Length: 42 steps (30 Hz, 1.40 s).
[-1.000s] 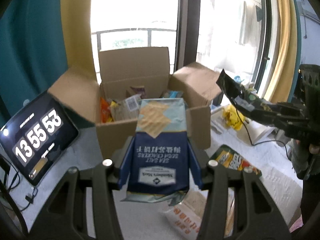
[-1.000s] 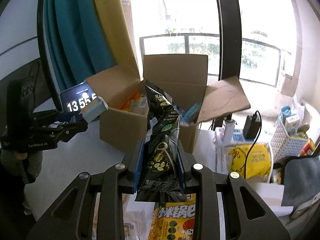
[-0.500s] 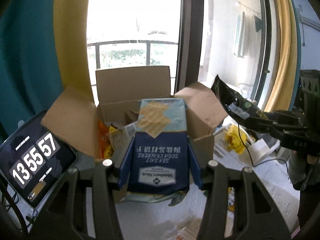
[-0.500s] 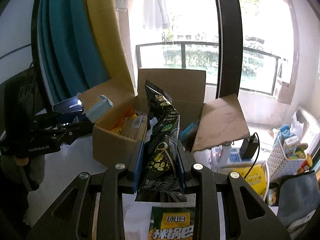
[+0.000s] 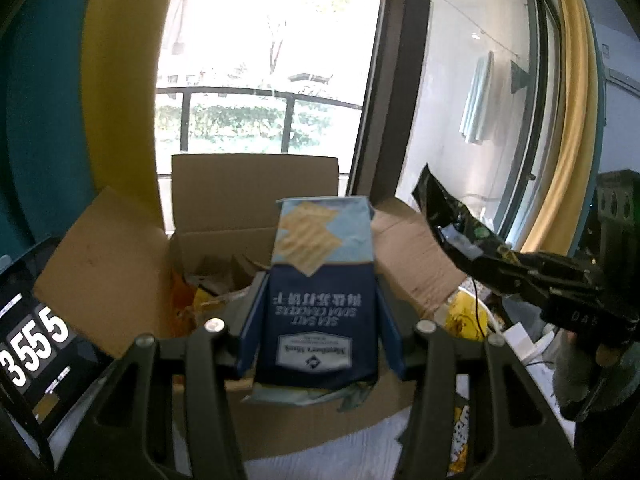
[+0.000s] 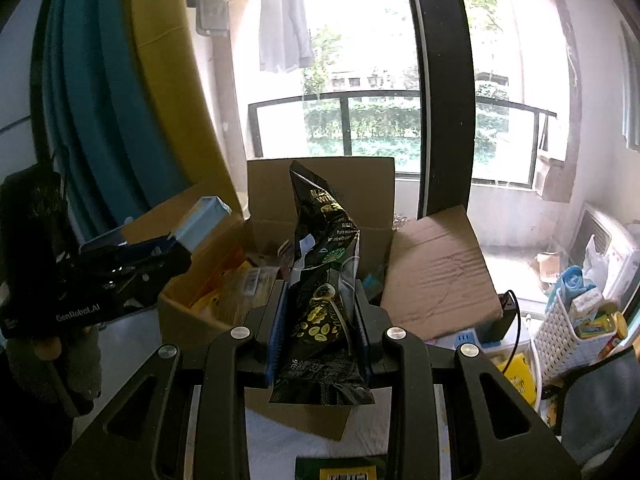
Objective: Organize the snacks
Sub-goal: 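Lower both packs into the box and open both tools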
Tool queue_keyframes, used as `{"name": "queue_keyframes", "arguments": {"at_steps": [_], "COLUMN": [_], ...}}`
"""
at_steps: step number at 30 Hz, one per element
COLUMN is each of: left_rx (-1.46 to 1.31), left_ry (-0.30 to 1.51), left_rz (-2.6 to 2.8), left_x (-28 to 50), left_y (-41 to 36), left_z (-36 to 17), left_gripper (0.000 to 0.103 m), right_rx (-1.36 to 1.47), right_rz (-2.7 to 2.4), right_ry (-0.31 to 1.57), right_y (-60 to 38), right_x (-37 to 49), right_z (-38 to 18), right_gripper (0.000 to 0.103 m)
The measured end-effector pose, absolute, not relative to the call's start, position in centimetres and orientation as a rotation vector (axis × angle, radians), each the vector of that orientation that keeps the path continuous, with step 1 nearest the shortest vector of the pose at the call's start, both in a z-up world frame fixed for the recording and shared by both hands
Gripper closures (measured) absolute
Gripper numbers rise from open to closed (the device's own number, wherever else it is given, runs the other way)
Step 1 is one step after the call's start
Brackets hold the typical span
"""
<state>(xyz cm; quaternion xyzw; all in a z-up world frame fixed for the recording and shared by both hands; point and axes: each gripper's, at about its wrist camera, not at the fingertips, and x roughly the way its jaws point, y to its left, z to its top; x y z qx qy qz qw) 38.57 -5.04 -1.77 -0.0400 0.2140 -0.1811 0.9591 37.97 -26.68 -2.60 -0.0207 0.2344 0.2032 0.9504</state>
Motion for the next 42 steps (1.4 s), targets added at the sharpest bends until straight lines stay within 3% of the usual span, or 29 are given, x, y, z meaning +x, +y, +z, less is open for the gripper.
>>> {"name": "queue_keyframes", "arguments": {"at_steps": [11,15,16,17,19,20,42], "left_rx": [-0.151,-0.142,-0.156,-0.173,-0.186,-0.196,-0.220], "left_ry": [0.434,0.440,0.437,0.432,0.426,0.422,0.409], "left_rz": [-0.339,-0.312,-0.308,-0.308,-0.299,-0.289,-0.296], "left_x": [44.5,45.4,45.5,45.5,45.5,45.4,43.1], "left_y": [-6.8,-6.5,-6.2,-5.6,-4.8,-4.3,-4.5], "left_z": [-1.4,-1.6,-1.5,-1.4,-1.1,-0.9,0.6], "left_gripper": [0.051,0.029,0.028,0.027,0.023,0.023,0.022], "right_rx": [-0.021,-0.015,-0.013,-0.016,-0.003,0.008,-0.044], "right_rz": [0.382,0.368,0.360,0.347,0.325,0.328,0.288], "right_ry": [0.426,0.422,0.419,0.418,0.421,0.420,0.454], "right_y": [-25.4,-24.3,-24.1,-23.8,-23.7,-23.8,-24.2], "right_x": [43.6,46.0,46.3,46.8,47.4,47.5,43.6], "right_z": [-1.0,-1.0,-1.1,-1.2,-1.5,-1.6,-0.4], "right_gripper": [0.071,0.071,0.070,0.068,0.038,0.035,0.035]}}
